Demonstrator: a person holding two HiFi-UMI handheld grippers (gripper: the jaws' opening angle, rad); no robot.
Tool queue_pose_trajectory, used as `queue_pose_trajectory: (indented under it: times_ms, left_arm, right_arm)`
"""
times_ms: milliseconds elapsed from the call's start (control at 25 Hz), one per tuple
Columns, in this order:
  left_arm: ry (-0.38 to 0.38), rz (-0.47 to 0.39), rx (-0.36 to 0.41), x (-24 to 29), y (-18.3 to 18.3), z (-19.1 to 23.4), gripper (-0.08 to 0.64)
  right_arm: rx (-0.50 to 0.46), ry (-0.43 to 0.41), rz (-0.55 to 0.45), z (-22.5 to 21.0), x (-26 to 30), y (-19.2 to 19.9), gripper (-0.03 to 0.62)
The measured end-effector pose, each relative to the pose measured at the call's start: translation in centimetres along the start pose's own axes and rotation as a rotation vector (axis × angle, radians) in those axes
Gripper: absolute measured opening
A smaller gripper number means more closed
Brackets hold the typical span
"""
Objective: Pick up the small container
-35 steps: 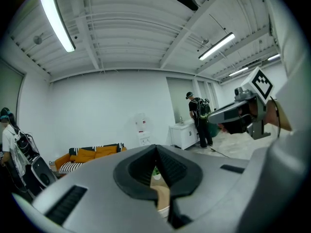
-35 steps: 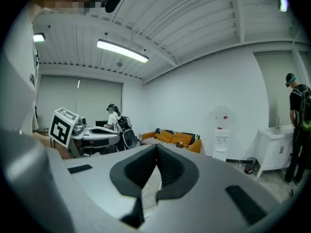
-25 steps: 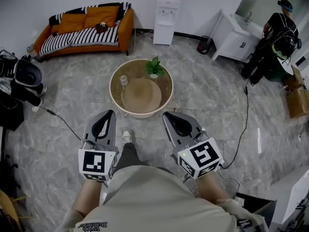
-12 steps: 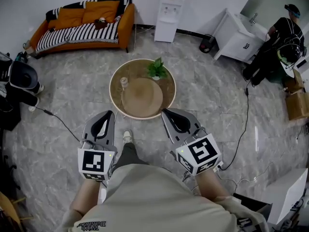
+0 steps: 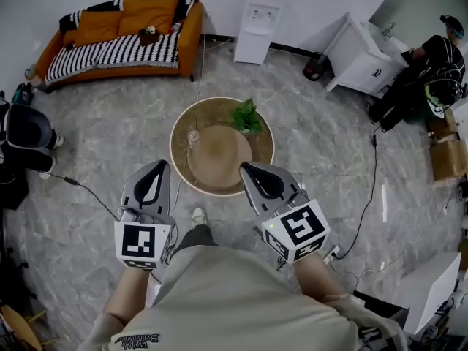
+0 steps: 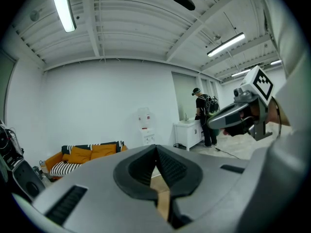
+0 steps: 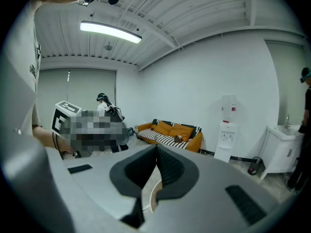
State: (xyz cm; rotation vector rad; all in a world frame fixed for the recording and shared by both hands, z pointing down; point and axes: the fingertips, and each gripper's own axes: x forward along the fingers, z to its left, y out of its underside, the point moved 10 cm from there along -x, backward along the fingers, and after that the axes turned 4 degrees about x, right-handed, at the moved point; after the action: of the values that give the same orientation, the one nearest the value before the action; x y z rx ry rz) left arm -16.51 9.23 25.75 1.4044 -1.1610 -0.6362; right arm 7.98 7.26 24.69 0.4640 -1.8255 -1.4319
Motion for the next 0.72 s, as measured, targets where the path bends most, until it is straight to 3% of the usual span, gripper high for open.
queue_pose_trajectory:
  times_ms: [360,520,720]
  left_arm:
    - [0.051,-0.018,0.018,5.8,0.3,8.6,0.006]
    - [0.065,-0.017,0.01,7.4,0.7,10.8,0.006]
    - [0.077,-0.004,-0.014,9.1,1.3,11.4,0.006]
  right_arm:
    - [0.003,0.036,-0.021,-1.4,9.4,-4.3,-0.003]
    - [0.015,0.038,-0.039,-1.8,11.8,-5.1,-0.003]
    - [0.02,0.039,0.009,-2.5,13.7,-4.8,-0.003]
